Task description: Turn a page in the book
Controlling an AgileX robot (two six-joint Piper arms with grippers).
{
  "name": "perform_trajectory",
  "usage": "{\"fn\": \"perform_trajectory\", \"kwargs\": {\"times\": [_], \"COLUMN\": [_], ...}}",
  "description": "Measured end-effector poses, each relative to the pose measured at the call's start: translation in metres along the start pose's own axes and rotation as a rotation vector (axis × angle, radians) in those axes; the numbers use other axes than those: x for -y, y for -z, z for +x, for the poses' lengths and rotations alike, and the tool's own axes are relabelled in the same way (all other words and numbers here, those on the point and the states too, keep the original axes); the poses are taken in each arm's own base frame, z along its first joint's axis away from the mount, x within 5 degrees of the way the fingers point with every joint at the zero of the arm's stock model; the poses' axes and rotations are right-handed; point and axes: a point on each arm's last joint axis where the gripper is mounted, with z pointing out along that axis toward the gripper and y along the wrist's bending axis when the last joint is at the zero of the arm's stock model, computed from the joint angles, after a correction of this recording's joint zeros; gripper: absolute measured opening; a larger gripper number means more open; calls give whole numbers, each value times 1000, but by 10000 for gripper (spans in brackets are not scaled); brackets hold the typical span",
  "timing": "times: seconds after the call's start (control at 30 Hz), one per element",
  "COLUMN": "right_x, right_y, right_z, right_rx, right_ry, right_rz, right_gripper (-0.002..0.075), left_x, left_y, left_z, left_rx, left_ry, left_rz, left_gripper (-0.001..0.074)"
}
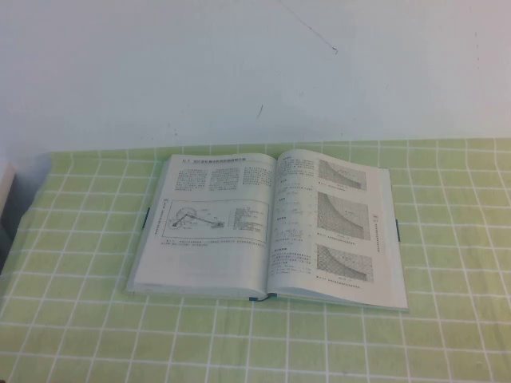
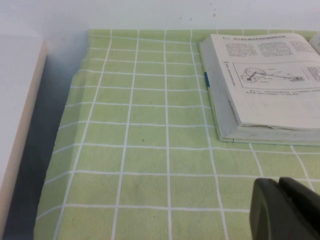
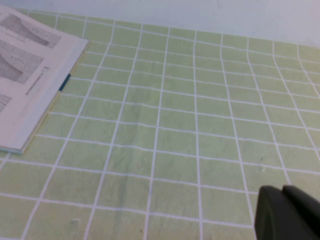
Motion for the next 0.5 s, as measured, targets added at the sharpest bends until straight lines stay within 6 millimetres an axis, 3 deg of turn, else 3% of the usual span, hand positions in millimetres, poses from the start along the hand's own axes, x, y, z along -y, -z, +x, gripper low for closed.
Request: {"fn": "perform_trajectory", "kwargs": {"times": [0.5], "right_x": [0], "right_y": [0], "right_z": [0], "right_rx": [0], "right_ry": [0], "right_rz": [0], "right_gripper": [-3], "left_x": [0], "left_y": [0], "left_z": [0], "left_rx": [-2], "left_ry": [-51], "left_rz": [-4], "left_gripper": [-4]}}
